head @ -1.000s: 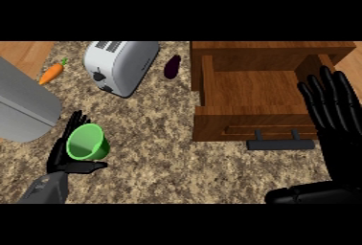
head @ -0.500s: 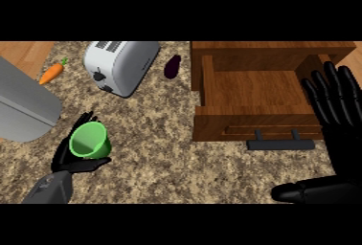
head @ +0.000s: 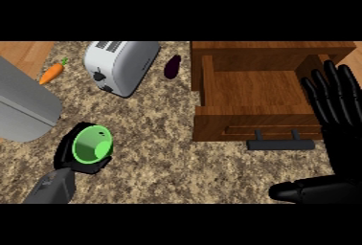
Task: Pick up the cup, place it into the drawer and close the drawer
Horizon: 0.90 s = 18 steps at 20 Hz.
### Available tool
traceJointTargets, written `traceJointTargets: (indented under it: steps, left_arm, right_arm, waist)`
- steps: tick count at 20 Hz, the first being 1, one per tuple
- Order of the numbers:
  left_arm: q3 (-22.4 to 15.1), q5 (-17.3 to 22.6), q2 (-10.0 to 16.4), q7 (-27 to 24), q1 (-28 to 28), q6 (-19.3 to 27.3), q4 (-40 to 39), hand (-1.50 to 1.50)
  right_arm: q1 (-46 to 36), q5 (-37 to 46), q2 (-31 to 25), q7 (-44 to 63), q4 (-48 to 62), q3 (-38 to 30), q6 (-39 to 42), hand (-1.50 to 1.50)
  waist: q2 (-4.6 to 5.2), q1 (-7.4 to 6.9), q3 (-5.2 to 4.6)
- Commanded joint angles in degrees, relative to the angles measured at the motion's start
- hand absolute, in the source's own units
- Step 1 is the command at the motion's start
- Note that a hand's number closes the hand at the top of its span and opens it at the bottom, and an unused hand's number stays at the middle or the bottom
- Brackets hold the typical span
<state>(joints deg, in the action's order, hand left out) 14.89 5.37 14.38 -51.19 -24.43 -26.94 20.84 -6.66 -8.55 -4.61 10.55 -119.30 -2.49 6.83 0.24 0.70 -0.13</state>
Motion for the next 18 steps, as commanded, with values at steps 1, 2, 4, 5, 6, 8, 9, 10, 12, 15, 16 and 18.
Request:
traceJointTargets:
  steps: [1,2,4,5,6,8,9,10,12,15,16,18]
  left_arm:
    - [0.7,0.4,-0.4,-9.5,1.1,-2.8,-0.1,1.50]
    - [0.9,0.9,-2.3,-9.5,1.6,-0.2,1.4,1.50]
    - [2.9,2.7,-3.3,-10.2,2.7,4.0,2.3,1.50]
    - [3.7,3.5,-4.9,-9.7,2.4,7.4,3.4,1.50]
    - [4.2,4.1,-3.2,-11.4,4.7,5.1,3.4,1.50]
    - [3.2,3.3,-7.0,-10.2,2.9,12.4,7.0,1.50]
    - [3.2,3.8,-4.8,-10.4,5.0,9.1,7.6,1.50]
    - [2.3,3.8,-8.5,-9.8,3.6,11.5,9.6,1.50]
    - [2.1,5.4,-8.1,-7.1,4.2,9.7,16.1,1.50]
    - [0.3,5.1,-10.0,-7.0,3.9,9.8,18.4,1.50]
    - [-0.6,5.8,-9.0,-4.4,7.2,7.9,23.1,1.50]
    - [-2.2,4.8,-7.8,-1.4,4.5,8.4,24.0,1.50]
  right_arm:
    - [-0.1,0.5,0.6,1.8,-1.6,0.8,-1.2,-1.50]
    - [0.2,-1.3,-0.5,1.6,-1.4,-0.8,0.1,-1.50]
    - [3.0,0.2,0.1,-1.4,-1.3,0.0,0.6,-1.50]
    - [3.9,-1.4,-1.1,1.0,-4.5,-0.7,1.4,-1.50]
    - [0.2,-0.7,-0.3,-0.6,-0.1,-1.2,0.2,-1.50]
    - [3.4,2.7,1.7,-4.0,1.4,1.7,0.0,-1.50]
    - [3.6,-2.2,-1.8,2.4,-5.4,-1.6,1.4,-1.50]
    - [-0.4,-0.3,-0.7,5.0,-4.4,0.0,-1.3,-1.50]
    - [2.2,-0.2,-0.6,0.1,-1.0,-0.8,0.6,-1.50]
    - [5.1,0.7,1.0,-3.9,0.0,1.0,1.8,-1.50]
    - [3.5,-2.9,-2.7,2.1,-3.8,-3.3,2.0,-1.50]
    - [3.8,-0.2,-0.1,0.3,-3.2,-0.3,0.5,-1.50]
  waist:
    - [0.00,0.03,0.00]
    - [-0.12,-0.18,0.05]
    - [-0.16,-0.25,0.07]
    - [-0.29,-0.15,0.08]
    - [-0.16,-0.73,0.08]
    - [-0.25,-0.72,0.13]
    - [-0.33,-0.46,0.11]
    - [-0.36,-0.72,0.11]
    - [-0.59,-1.37,0.22]
    - [-0.40,-0.95,0.18]
    - [-0.56,-1.10,0.19]
    - [-0.39,-0.74,0.15]
